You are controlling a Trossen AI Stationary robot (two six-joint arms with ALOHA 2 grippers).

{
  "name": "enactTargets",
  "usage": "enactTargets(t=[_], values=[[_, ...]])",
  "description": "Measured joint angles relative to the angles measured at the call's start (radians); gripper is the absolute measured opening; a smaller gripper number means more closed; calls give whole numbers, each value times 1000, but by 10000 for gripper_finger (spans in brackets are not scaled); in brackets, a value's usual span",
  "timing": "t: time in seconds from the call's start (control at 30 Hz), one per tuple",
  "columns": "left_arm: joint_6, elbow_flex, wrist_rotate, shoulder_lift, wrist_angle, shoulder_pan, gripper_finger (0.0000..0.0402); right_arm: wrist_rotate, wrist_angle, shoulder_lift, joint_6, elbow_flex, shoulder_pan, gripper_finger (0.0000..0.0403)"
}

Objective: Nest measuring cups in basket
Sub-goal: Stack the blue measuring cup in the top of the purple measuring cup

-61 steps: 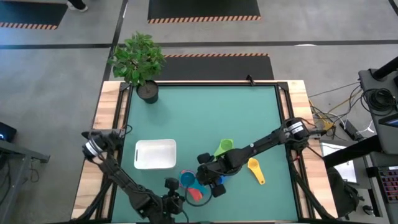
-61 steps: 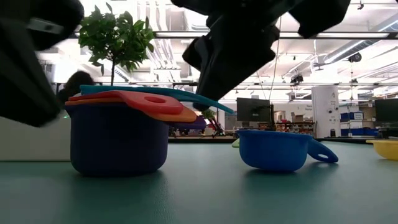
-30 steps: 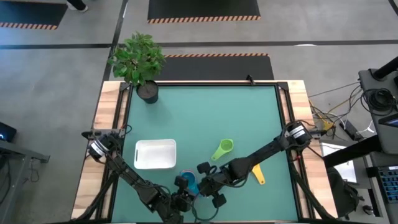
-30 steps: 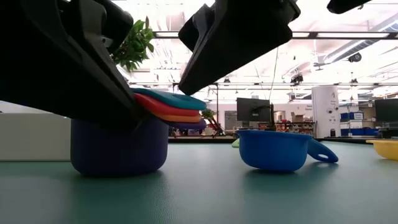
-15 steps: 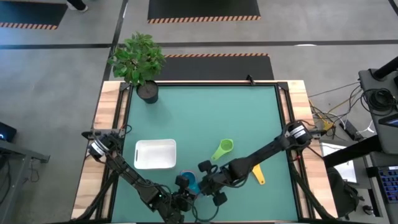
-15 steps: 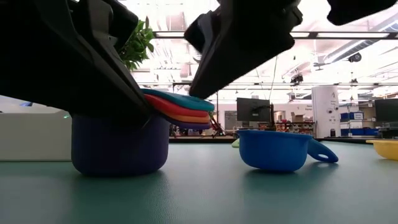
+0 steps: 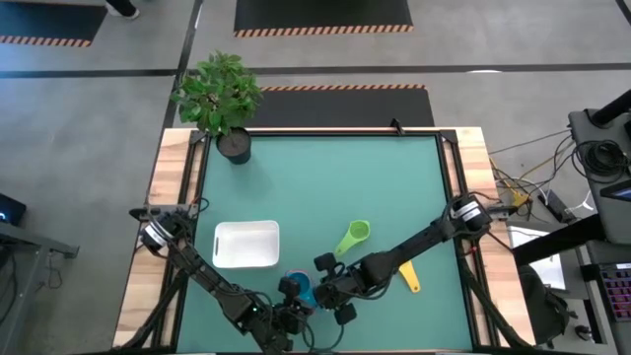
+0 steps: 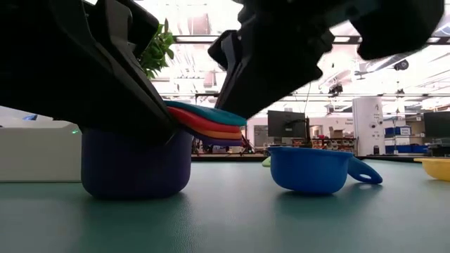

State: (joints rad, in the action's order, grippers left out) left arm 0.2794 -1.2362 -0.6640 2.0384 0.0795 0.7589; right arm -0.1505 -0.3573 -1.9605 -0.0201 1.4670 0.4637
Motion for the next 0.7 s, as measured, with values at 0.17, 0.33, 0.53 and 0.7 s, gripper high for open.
enactTargets(t=[0.17,0.33,0.53,0.7], values=[[-1,0,0,0,1,0,0,1,9,0,5,0,7,9],[-2,1,0,0,1,-1,0,0,18,0,9,0,9,9],[-2,1,4,0,1,-1,0,0,32,0,13,0,16,9],[-2,1,3,0,1,-2,0,0,33,0,13,0,16,9]])
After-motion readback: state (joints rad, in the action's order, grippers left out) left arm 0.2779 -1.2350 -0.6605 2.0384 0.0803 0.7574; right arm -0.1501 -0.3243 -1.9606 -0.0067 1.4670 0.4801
